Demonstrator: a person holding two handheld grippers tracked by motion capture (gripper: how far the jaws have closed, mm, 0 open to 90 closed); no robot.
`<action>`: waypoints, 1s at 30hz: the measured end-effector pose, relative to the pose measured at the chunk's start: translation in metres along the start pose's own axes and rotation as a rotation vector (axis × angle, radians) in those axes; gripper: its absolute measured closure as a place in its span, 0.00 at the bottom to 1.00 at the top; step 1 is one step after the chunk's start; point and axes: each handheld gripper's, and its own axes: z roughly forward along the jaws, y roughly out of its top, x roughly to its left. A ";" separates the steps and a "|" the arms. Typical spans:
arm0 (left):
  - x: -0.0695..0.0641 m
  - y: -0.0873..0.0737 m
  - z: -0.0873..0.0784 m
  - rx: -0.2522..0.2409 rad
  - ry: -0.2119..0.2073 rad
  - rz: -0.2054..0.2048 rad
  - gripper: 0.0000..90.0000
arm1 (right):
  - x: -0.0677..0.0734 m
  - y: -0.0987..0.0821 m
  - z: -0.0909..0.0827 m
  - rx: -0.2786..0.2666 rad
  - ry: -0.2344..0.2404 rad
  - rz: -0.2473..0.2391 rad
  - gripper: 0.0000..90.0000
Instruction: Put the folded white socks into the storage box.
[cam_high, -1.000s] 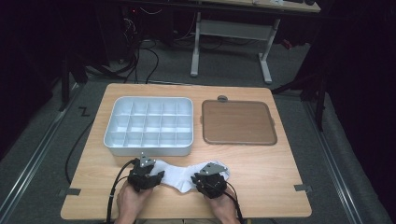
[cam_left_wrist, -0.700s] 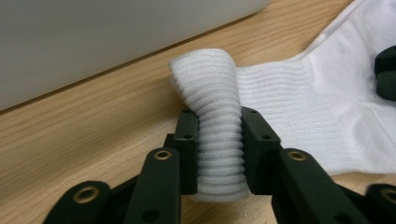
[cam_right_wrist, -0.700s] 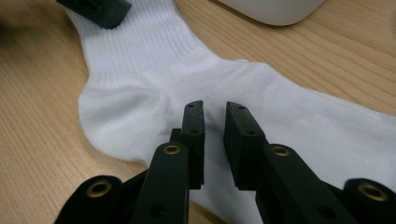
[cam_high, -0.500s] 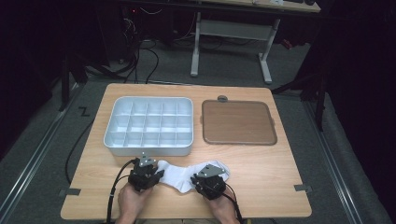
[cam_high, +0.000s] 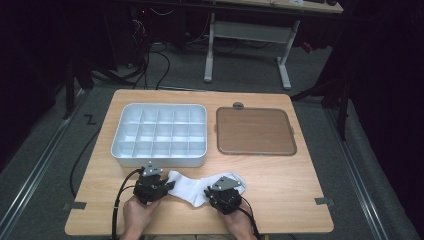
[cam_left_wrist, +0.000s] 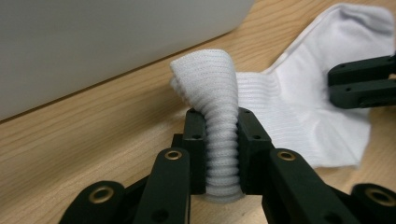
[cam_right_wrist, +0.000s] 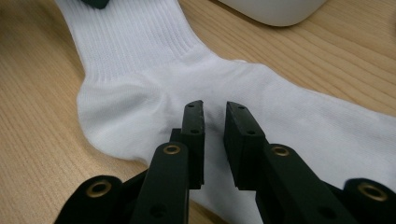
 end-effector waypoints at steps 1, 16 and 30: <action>0.000 0.001 -0.001 -0.003 -0.007 -0.007 0.85 | 0.000 0.000 0.000 0.002 -0.001 0.000 0.87; -0.008 0.015 -0.016 -0.023 -0.067 -0.029 0.86 | 0.006 0.002 0.002 0.004 0.006 -0.014 0.87; -0.018 0.027 -0.026 -0.044 -0.122 -0.047 0.86 | 0.013 0.008 0.007 0.016 0.018 -0.032 0.87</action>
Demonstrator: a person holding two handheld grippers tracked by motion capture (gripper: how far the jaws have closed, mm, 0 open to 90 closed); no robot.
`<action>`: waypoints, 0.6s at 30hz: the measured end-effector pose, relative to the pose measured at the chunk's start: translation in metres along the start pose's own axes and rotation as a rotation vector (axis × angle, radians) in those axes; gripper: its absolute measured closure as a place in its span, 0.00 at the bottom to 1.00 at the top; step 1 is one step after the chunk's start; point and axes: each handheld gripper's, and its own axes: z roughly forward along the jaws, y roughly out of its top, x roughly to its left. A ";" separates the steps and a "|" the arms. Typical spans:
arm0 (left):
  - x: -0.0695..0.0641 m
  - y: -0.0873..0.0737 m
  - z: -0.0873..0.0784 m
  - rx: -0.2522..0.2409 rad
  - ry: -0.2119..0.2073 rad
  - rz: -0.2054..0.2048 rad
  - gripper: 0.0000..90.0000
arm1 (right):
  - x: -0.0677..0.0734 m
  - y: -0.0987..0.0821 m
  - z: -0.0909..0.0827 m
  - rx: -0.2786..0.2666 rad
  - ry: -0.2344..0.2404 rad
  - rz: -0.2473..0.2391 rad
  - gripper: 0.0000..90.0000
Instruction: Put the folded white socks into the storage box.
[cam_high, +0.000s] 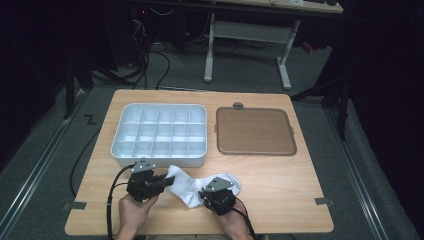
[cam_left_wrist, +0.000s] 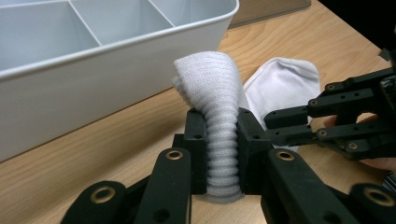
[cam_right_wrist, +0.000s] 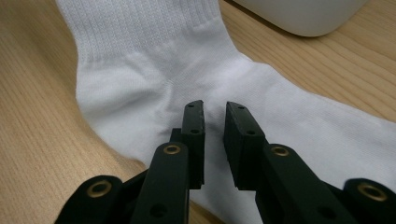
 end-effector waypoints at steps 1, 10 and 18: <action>0.000 0.001 0.000 0.001 -0.005 0.000 0.86 | 0.000 0.000 0.000 -0.001 0.000 -0.001 0.87; -0.007 0.006 -0.003 -0.005 -0.033 -0.001 0.86 | 0.005 0.005 0.005 -0.001 0.007 -0.011 0.87; -0.015 0.009 -0.004 -0.004 -0.063 -0.011 0.86 | 0.009 0.009 0.008 0.006 0.009 -0.029 0.87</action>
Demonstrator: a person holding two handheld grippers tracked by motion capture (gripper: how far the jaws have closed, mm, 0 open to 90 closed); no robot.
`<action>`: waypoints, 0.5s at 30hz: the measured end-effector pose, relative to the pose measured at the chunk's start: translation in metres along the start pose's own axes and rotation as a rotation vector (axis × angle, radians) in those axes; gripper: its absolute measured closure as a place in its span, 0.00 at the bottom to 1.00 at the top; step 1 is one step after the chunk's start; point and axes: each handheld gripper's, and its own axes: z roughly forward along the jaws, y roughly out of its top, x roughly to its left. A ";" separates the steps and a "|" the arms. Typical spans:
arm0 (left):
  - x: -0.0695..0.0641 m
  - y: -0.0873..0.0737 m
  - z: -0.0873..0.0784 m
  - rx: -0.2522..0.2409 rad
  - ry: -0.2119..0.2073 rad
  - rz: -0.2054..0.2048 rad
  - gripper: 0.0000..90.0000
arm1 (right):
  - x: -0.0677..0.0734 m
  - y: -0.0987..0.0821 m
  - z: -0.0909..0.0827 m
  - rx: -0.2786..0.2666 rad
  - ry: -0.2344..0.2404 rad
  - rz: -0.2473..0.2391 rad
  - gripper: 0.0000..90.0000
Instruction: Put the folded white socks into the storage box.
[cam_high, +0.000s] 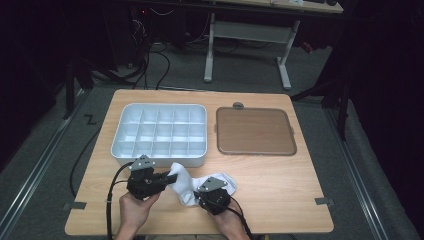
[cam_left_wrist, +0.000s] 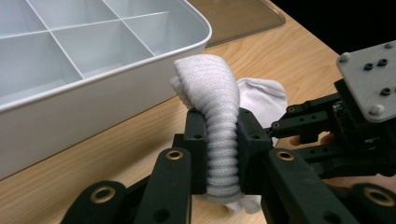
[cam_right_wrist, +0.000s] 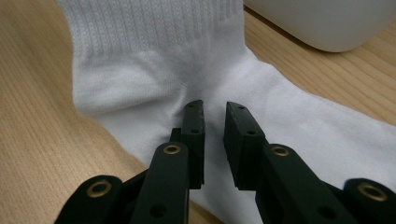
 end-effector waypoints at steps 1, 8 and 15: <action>-0.001 0.000 0.000 0.000 -0.001 0.000 0.86 | 0.001 0.001 0.000 0.008 -0.001 -0.001 0.87; -0.008 0.001 0.002 0.006 -0.016 0.010 0.86 | 0.004 0.005 0.004 0.006 0.010 -0.011 0.87; -0.010 0.002 0.006 0.013 -0.028 0.004 0.86 | 0.008 0.009 0.008 0.003 0.019 -0.010 0.87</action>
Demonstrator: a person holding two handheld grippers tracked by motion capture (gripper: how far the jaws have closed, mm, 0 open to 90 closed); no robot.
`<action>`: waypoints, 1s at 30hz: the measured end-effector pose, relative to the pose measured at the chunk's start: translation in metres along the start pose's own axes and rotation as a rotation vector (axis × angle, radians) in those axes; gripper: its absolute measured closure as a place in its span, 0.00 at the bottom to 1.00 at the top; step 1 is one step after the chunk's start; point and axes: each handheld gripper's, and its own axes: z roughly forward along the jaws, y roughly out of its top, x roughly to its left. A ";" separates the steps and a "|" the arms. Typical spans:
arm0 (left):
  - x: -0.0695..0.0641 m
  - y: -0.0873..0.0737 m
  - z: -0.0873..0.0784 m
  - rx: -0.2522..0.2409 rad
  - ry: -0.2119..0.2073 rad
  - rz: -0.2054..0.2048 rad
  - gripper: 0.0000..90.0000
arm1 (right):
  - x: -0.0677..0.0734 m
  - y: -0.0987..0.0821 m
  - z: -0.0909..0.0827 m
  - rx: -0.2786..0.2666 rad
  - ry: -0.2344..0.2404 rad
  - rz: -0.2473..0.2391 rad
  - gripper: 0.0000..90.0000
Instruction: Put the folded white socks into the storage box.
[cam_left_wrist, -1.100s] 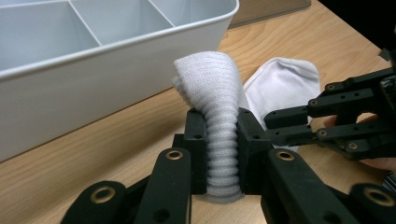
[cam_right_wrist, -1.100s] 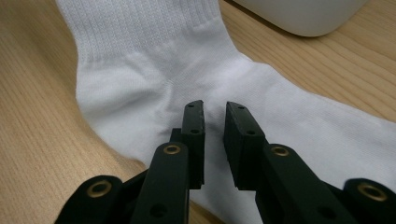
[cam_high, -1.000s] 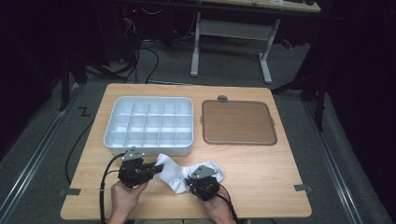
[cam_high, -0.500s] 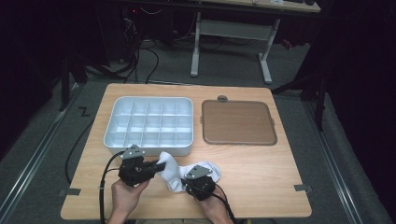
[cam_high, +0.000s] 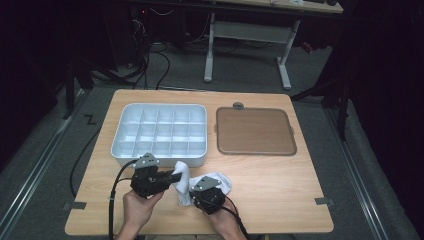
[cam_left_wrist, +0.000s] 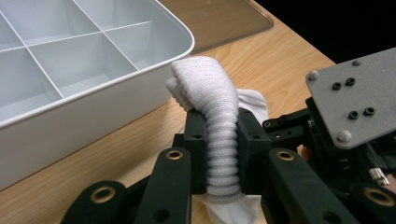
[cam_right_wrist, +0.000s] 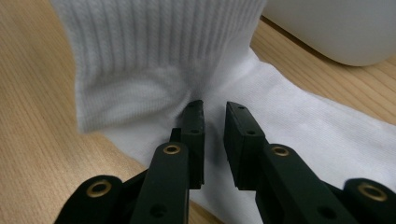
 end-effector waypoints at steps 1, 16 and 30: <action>0.000 0.000 0.000 0.001 -0.001 -0.003 0.86 | 0.001 0.001 0.000 0.003 0.000 0.001 0.87; 0.001 -0.002 0.007 0.022 -0.001 -0.009 0.86 | 0.014 0.013 0.013 -0.001 0.044 -0.007 0.87; 0.003 -0.008 0.013 0.057 0.034 0.023 0.86 | 0.000 0.010 -0.012 -0.037 0.018 0.024 0.79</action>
